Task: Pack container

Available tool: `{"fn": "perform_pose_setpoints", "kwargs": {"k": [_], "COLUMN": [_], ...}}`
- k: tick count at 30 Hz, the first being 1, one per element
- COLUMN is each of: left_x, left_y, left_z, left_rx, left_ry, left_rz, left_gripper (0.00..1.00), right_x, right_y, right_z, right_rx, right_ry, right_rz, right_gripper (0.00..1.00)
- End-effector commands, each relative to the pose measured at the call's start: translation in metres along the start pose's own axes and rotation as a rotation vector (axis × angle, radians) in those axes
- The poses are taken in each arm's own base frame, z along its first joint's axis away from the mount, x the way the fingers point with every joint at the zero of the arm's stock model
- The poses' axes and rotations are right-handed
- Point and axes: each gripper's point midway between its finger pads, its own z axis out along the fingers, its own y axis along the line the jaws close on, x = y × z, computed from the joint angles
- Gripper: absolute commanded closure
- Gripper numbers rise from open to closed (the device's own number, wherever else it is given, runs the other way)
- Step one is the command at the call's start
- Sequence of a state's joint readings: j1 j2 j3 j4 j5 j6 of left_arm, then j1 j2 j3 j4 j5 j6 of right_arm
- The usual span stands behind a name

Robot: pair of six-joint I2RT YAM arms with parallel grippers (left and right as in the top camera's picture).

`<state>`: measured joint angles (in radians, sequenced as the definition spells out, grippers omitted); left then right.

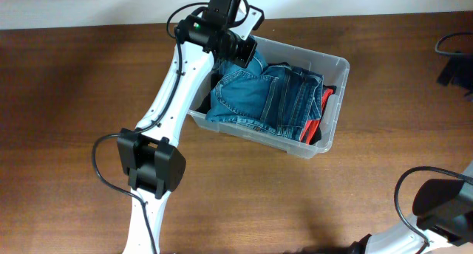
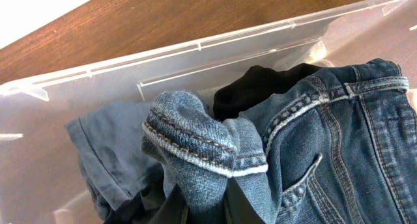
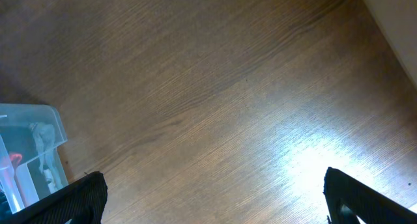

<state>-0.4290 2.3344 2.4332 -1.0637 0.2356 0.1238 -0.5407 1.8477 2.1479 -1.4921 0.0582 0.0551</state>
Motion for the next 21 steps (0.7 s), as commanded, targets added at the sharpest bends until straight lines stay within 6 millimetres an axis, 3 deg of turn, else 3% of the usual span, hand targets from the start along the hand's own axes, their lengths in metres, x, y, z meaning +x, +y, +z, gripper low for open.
{"fn": "perform_pose_setpoints", "kwargs": {"k": [1, 10, 13, 15, 16, 18, 19, 21], "left_x": [-0.021, -0.061, -0.061, -0.051, -0.045, -0.033, -0.03, -0.027], "left_y": [-0.015, -0.01, -0.009, -0.006, -0.004, 0.007, 0.011, 0.018], "left_z": [-0.012, -0.016, -0.013, -0.006, -0.002, 0.006, 0.008, 0.008], "left_rx": [0.035, 0.001, 0.008, -0.002, -0.013, -0.063, -0.085, -0.126], "left_ry": [-0.075, -0.24, -0.239, -0.197, -0.173, -0.124, -0.111, -0.102], "left_rz": [0.083, 0.114, 0.057, 0.038, 0.031, 0.017, 0.013, -0.015], "left_gripper": [1.0, 0.99, 0.99, 0.76, 0.56, 0.29, 0.19, 0.13], "right_x": [0.001, 0.001, 0.001, 0.001, 0.001, 0.001, 0.001, 0.001], "right_y": [-0.001, -0.001, -0.001, -0.001, -0.001, -0.001, -0.001, -0.001], "right_z": [0.002, 0.002, 0.002, 0.002, 0.002, 0.002, 0.002, 0.002], "right_rx": [0.0, 0.0, 0.0, 0.0, 0.0, 0.0, 0.0, 0.0], "right_ry": [0.006, 0.006, 0.007, 0.006, 0.006, 0.006, 0.006, 0.006], "right_rz": [0.007, 0.007, 0.007, 0.007, 0.007, 0.007, 0.007, 0.007], "right_gripper": [0.01, 0.02, 0.01, 0.02, 0.01, 0.01, 0.01, 0.01]}}
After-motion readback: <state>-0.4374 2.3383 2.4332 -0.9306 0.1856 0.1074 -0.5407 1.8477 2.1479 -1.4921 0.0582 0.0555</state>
